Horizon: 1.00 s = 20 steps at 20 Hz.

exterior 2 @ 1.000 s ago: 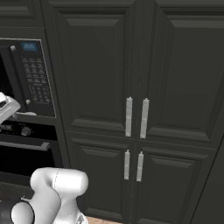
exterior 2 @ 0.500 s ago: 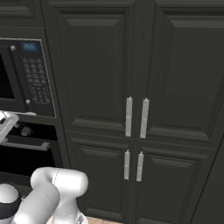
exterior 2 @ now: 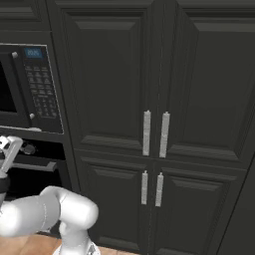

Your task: Take the fish from the oven and place it on the plate on the counter.

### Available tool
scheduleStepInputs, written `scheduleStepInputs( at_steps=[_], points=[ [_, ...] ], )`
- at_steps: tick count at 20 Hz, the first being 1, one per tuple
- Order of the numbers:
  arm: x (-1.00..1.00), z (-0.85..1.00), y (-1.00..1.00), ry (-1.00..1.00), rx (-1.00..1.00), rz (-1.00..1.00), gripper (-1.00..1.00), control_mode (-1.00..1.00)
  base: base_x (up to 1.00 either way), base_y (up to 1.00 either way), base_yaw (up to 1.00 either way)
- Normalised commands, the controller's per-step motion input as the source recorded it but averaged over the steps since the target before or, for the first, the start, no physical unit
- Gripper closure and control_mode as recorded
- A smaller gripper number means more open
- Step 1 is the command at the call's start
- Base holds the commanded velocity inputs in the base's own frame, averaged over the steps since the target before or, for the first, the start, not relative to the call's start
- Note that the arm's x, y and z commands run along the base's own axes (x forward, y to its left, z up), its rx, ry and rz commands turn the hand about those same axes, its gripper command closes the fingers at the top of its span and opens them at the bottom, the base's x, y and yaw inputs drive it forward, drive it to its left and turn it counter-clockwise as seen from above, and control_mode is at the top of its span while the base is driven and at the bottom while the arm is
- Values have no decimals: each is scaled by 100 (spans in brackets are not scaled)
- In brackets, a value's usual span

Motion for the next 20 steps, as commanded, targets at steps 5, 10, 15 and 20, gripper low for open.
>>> scheduleStepInputs(
  at_steps=[5,10,15,20],
  points=[
    [1,-38,55,-3,-18,0,-100,-100,0,0,0],
    [0,-27,34,-3,-14,0,-100,-100,0,0,0],
    [24,-36,0,-5,-9,4,-100,-100,0,0,0],
    [29,-50,0,-8,-3,10,-100,-100,0,0,0]
  ],
)
